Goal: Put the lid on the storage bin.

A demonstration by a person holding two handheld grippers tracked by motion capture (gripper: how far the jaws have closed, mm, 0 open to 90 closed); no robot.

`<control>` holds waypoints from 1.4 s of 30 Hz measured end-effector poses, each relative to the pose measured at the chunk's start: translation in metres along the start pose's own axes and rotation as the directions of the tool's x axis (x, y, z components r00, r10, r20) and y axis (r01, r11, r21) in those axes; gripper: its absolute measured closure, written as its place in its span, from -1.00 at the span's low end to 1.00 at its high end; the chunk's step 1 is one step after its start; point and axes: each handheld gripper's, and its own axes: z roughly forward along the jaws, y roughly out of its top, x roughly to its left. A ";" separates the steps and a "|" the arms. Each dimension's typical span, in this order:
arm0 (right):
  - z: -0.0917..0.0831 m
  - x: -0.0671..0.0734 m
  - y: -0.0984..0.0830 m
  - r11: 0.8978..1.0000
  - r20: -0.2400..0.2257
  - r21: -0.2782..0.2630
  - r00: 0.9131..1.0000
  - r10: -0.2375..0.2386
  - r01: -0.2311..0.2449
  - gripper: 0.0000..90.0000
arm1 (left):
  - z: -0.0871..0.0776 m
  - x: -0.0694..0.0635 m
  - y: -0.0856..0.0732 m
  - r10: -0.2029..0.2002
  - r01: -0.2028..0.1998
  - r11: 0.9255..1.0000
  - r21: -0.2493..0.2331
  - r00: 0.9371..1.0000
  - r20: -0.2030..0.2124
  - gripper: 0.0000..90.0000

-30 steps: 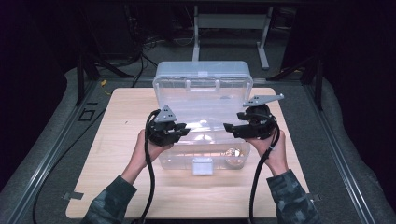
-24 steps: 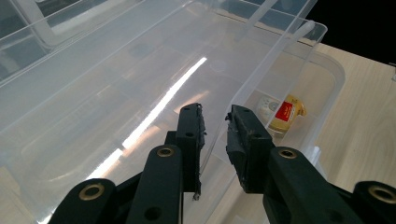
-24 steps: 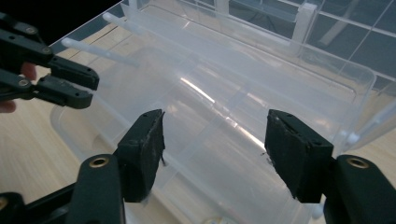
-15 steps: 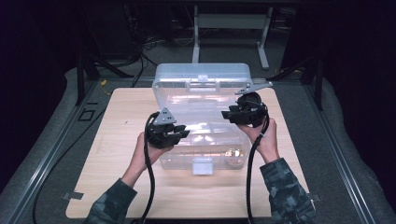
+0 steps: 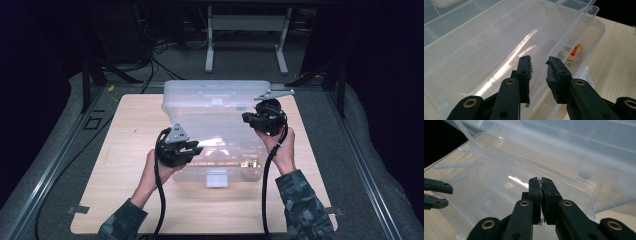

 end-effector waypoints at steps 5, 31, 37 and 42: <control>-0.004 0.005 -0.013 1.000 0.009 0.012 1.000 -0.010 0.010 1.00 | -0.001 -0.004 -0.005 -0.007 0.007 1.000 0.019 1.000 0.005 0.58; -0.010 0.011 -0.054 0.999 0.029 0.054 1.000 0.001 -0.003 1.00 | -0.070 0.005 -0.077 -0.183 0.188 0.982 0.032 0.976 -0.120 -0.58; -0.013 0.013 -0.061 0.998 0.036 0.056 0.999 0.006 -0.008 1.00 | -0.074 0.017 -0.094 -0.224 0.235 0.971 0.038 0.956 -0.187 -0.66; -0.020 0.017 -0.064 0.998 0.047 0.056 0.999 -0.002 0.000 1.00 | -0.075 0.021 -0.101 -0.235 0.249 0.967 0.044 0.950 -0.207 -0.68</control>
